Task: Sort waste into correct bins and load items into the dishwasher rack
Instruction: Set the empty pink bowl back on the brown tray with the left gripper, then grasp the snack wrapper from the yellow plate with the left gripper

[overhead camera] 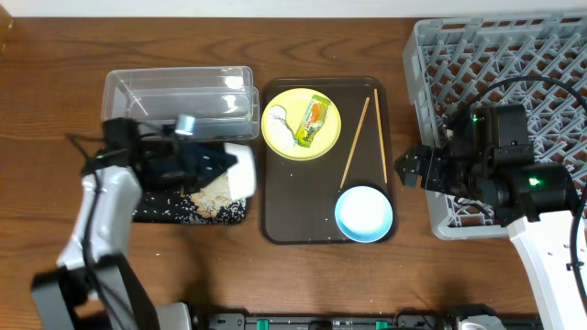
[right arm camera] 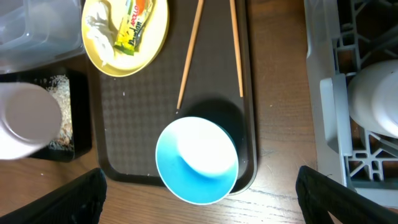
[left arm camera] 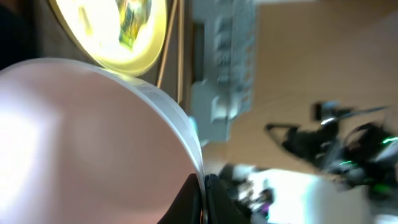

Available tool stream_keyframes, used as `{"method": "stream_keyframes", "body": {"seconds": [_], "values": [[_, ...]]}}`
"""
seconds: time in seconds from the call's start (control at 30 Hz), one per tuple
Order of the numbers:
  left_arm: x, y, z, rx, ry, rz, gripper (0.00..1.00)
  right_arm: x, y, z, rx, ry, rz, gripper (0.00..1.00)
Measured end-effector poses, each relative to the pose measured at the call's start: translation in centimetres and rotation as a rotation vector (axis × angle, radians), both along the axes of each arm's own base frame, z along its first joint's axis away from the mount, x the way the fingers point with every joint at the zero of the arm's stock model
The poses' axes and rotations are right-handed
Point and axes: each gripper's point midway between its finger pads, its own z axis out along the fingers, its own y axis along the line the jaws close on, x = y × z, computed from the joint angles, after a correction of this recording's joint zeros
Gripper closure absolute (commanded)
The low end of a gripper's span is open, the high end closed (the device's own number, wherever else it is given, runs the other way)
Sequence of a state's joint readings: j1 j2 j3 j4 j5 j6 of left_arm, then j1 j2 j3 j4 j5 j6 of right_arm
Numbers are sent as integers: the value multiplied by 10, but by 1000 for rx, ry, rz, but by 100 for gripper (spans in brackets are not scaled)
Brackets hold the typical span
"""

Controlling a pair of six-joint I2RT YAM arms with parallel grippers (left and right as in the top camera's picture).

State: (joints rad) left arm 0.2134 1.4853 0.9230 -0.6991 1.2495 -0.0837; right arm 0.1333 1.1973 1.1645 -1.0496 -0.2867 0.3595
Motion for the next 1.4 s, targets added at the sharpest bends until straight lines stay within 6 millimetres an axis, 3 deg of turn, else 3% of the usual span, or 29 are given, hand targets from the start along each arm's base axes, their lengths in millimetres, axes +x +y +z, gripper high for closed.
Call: {"method": "stream_keyframes", "body": {"seconds": [0.13, 0.23, 0.4, 0.57, 0.7, 0.77, 0.83, 0.9, 1.0, 1.1, 1.17, 1.27, 1.4], "values": [[-18, -47, 13, 225, -93, -110, 94, 2, 0, 1, 1, -8, 0, 5], [-31, -77, 11, 382, -147, -163, 94, 3, 0, 1, 2, -12, 0, 5], [-54, -117, -32, 674, -164, -252, 94, 3, 0, 2, 2, -14, 0, 5], [-60, -133, -74, 888, -180, -283, 91, 3, 0, 2, 2, -13, 0, 5], [-60, -137, -85, 948, -196, -280, 61, 3, 0, 2, 2, -14, 0, 5], [-61, -137, -85, 964, -199, -273, 37, 3, 0, 2, 2, -14, 0, 5], [-60, -135, -82, 974, -192, -263, 29, 3, 0, 2, 2, -13, 0, 5], [-54, -136, -74, 975, -219, -253, 27, 3, 0, 2, 2, -14, 0, 5], [-31, -141, -45, 959, -314, -203, 27, 3, 0, 2, 2, -14, 0, 5], [9, -139, -11, 929, -446, -110, 27, 3, 0, 2, 2, -14, 0, 5], [33, -129, -1, 931, -494, -51, 27, 3, 0, 2, 2, -14, 0, 5], [62, -114, -6, 956, -520, -6, 28, 3, 0, 2, 2, -15, 0, 5], [85, -105, -47, 1005, -477, -60, 30, 4, 1, 2, 3, -18, 0, 5]]}}
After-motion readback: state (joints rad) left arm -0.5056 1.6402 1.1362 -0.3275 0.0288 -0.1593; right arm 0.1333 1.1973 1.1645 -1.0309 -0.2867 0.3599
